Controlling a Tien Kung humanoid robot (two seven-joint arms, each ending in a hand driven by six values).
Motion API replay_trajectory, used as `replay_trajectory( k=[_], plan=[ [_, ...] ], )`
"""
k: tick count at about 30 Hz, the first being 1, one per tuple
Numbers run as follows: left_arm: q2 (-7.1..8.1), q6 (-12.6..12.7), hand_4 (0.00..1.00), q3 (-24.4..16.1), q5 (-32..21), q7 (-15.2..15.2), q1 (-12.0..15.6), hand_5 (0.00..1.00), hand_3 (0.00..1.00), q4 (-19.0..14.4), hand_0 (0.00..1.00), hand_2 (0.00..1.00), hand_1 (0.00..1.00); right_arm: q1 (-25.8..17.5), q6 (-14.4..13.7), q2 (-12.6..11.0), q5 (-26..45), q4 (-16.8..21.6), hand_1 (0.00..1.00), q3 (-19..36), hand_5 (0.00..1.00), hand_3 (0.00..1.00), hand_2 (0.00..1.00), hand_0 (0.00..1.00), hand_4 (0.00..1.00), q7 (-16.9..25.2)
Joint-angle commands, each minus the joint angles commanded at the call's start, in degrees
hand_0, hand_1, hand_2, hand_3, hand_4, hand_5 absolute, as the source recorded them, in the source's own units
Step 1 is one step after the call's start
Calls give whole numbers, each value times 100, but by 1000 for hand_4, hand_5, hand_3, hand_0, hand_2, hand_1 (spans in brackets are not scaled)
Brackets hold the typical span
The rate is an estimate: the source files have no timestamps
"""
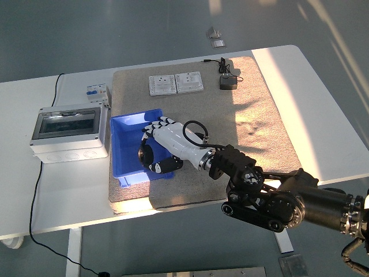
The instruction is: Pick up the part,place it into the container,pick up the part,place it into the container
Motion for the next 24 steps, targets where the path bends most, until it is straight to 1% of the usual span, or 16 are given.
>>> replay_trajectory(
  k=[4, 5, 8, 9, 10, 11, 13, 15, 16, 17, 19, 22, 23, 24],
  plan=[
    [8, -1, 690, 1, 7, -1, 16, 608, 617, 0, 675, 691, 661, -42, -55, -50, 86, 49, 998, 79, 284, 928, 947, 998, 596, -13],
    [9, -2, 690, 0, 9, -1, 18, 606, 619, 0, 675, 691, 662, -46, -59, -56, 98, 58, 998, 87, 282, 944, 955, 998, 633, -16],
    [12, -8, 690, -8, 38, 2, 21, 606, 619, 0, 675, 691, 662, -65, -58, -78, 135, 88, 998, 99, 282, 944, 955, 998, 633, -47],
    [12, -9, 690, -11, 49, 3, 20, 606, 619, 0, 675, 691, 662, -83, -106, -90, 169, 94, 998, 121, 282, 944, 955, 998, 633, -42],
    [13, -11, 690, -12, 57, 4, 21, 606, 619, 0, 675, 691, 662, -109, -184, -106, 213, 101, 998, 164, 282, 944, 955, 998, 633, -28],
    [13, -12, 689, -15, 65, 4, 22, 603, 618, 0, 675, 690, 662, -145, -292, -129, 257, 111, 998, 234, 263, 998, 963, 998, 761, -17],
    [12, -10, 689, -6, 53, 2, 29, 603, 618, 0, 675, 690, 662, -247, -536, -194, 264, 142, 998, 449, 263, 998, 963, 998, 761, -113],
    [14, -4, 689, 8, 15, 3, 44, 603, 618, 0, 675, 690, 662, -330, -738, -264, 174, 159, 998, 682, 263, 998, 963, 998, 761, -361],
    [17, -4, 689, 6, 14, 5, 49, 603, 618, 0, 675, 690, 662, -354, -770, -294, 134, 148, 998, 803, 263, 998, 963, 998, 761, -517],
    [19, -5, 688, 3, 19, 5, 51, 600, 617, 0, 675, 689, 662, -368, -780, -313, 109, 134, 930, 893, 242, 975, 938, 998, 730, -647],
    [21, -11, 688, -3, 49, 4, 47, 600, 617, 0, 675, 689, 662, -387, -714, -334, 94, 62, 930, 998, 242, 975, 938, 998, 730, -921],
    [20, -17, 688, -3, 59, 8, 45, 600, 617, 0, 675, 689, 662, -410, -521, -329, 168, -40, 930, 966, 242, 975, 938, 998, 730, -1325],
    [20, -19, 687, -5, 63, 9, 44, 594, 617, 0, 675, 688, 662, -416, -453, -323, 234, -72, 815, 912, 253, 975, 921, 984, 740, -1450],
    [20, -21, 687, -8, 70, 8, 43, 594, 617, 0, 675, 688, 662, -421, -391, -316, 317, -103, 815, 851, 253, 975, 921, 984, 740, -1569]
  ],
)
